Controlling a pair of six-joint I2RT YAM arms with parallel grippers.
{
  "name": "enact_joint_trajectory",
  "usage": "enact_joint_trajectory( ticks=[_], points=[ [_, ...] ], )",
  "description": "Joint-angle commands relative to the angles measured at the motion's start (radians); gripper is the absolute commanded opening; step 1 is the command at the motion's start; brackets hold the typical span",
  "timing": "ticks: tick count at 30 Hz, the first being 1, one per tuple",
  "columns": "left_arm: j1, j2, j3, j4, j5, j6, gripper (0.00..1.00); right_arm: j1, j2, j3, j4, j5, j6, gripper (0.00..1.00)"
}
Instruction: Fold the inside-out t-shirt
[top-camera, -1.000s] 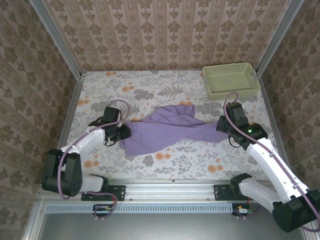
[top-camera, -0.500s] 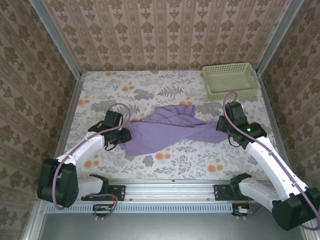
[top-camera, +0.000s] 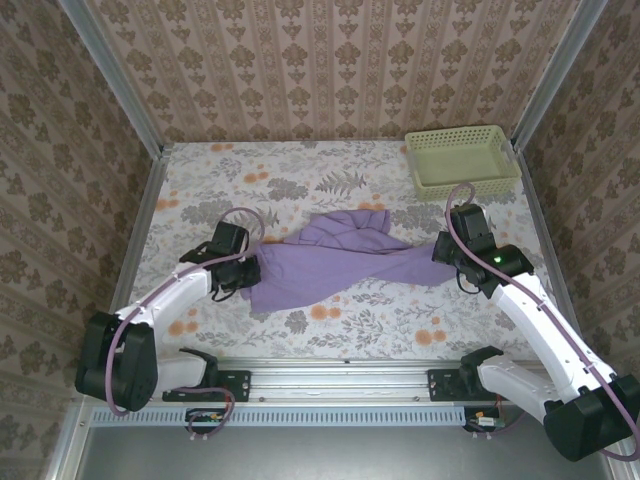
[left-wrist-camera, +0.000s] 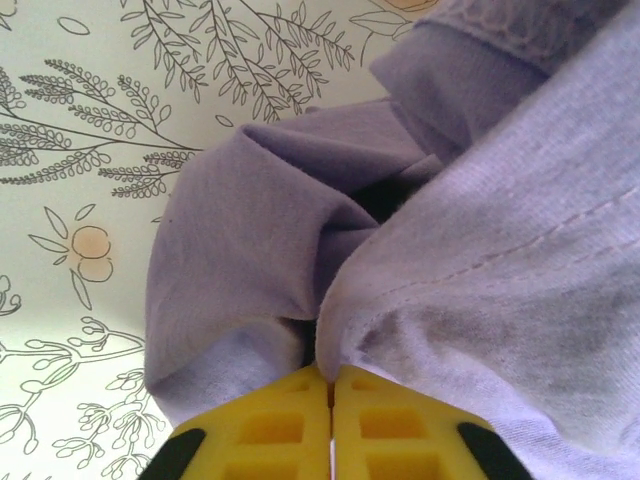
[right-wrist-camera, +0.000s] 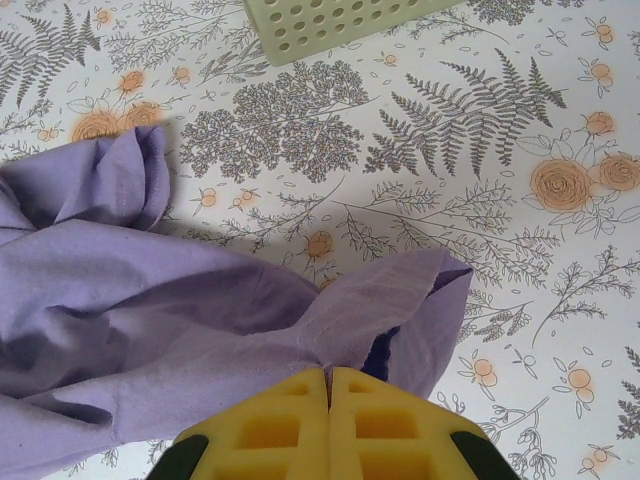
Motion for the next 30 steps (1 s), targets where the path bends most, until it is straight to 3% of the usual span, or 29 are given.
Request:
enact_joint_trajectory(
  ticks=[1, 6, 13, 20, 25, 30],
  points=[
    [-0.008, -0.029, 0.012, -0.036, -0.023, -0.002, 0.03, -0.009, -0.009, 0.005, -0.011, 0.004, -0.012, 0.00],
    [-0.027, -0.136, 0.016, -0.106, -0.036, -0.027, 0.00, -0.015, -0.021, 0.018, -0.027, 0.007, -0.017, 0.00],
    [-0.035, -0.423, 0.056, -0.251, -0.052, -0.019, 0.00, -0.021, -0.067, 0.061, -0.073, 0.005, -0.031, 0.00],
    [0.000, -0.548, 0.304, -0.390, -0.100, 0.047, 0.00, -0.023, -0.139, 0.222, -0.170, 0.002, -0.071, 0.00],
    [0.019, -0.636, 0.540, -0.443, -0.229, 0.085, 0.00, -0.024, -0.228, 0.454, -0.276, -0.032, -0.093, 0.00],
    [0.019, -0.693, 0.629, -0.421, -0.343, 0.098, 0.00, -0.022, -0.280, 0.600, -0.302, -0.132, -0.107, 0.00]
  ],
)
